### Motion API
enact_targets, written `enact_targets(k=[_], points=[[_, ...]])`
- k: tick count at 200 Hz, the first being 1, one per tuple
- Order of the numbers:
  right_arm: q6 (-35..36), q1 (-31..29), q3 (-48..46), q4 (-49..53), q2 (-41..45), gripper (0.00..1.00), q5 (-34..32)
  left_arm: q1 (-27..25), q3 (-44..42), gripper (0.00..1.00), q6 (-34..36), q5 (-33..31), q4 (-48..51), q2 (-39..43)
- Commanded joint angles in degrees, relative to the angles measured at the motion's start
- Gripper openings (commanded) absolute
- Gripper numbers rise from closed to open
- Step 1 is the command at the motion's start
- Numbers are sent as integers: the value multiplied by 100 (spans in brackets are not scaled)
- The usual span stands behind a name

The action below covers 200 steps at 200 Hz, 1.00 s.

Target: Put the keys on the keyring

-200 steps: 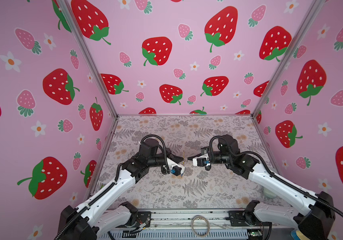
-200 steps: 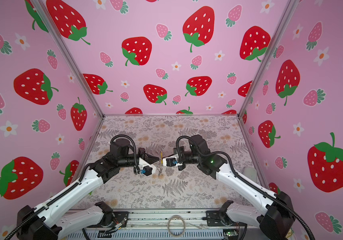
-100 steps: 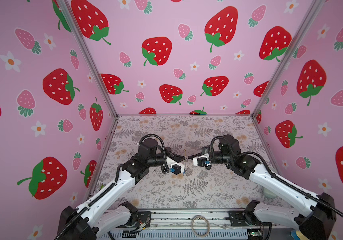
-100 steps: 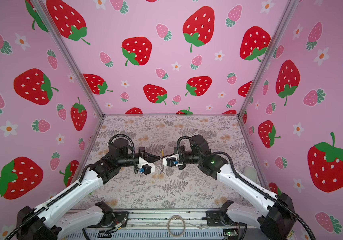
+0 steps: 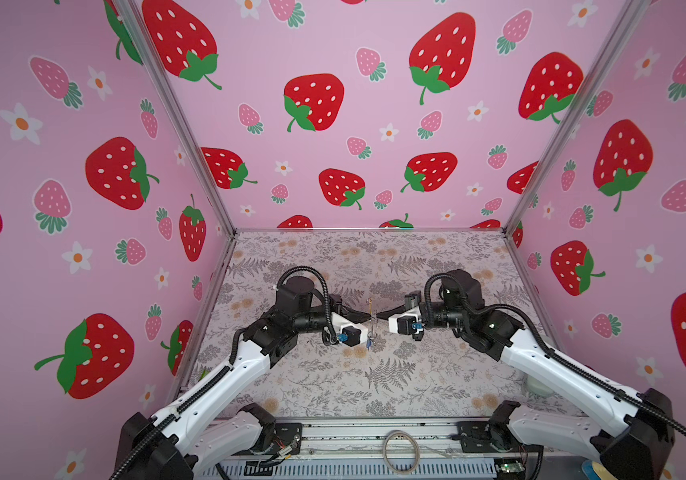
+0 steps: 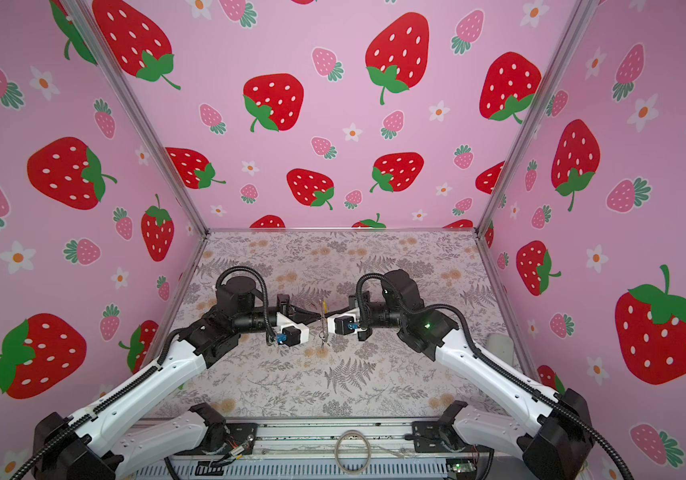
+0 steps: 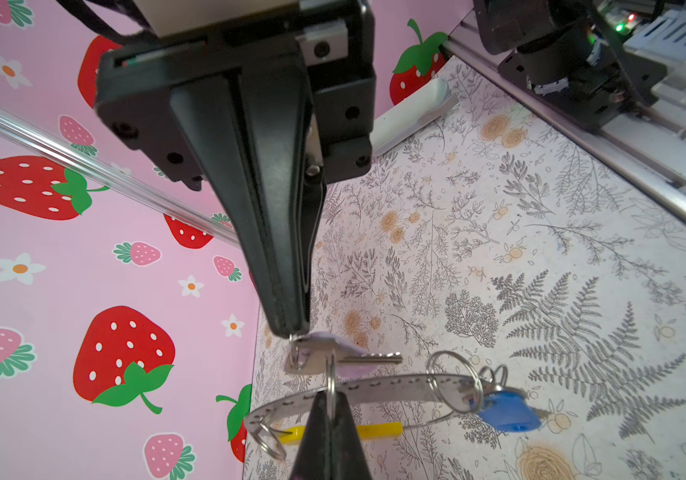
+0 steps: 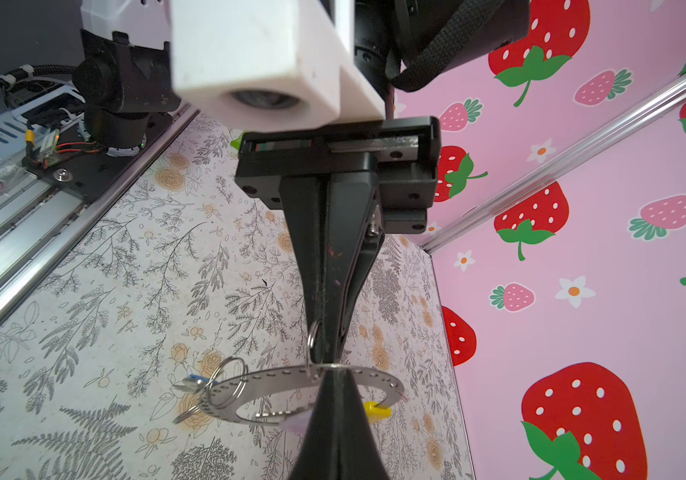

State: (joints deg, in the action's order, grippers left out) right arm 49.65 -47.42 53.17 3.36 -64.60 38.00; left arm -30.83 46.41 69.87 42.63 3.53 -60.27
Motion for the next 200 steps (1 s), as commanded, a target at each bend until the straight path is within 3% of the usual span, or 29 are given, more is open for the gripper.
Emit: enact_targets(k=[1,200], points=[[169,-30,-61,-19,96,0,215,64,167,0,-185,344,-180,-6],[410,-123,1,-21,153,0,455,344,342,0,-1006,1109,-568,-73]])
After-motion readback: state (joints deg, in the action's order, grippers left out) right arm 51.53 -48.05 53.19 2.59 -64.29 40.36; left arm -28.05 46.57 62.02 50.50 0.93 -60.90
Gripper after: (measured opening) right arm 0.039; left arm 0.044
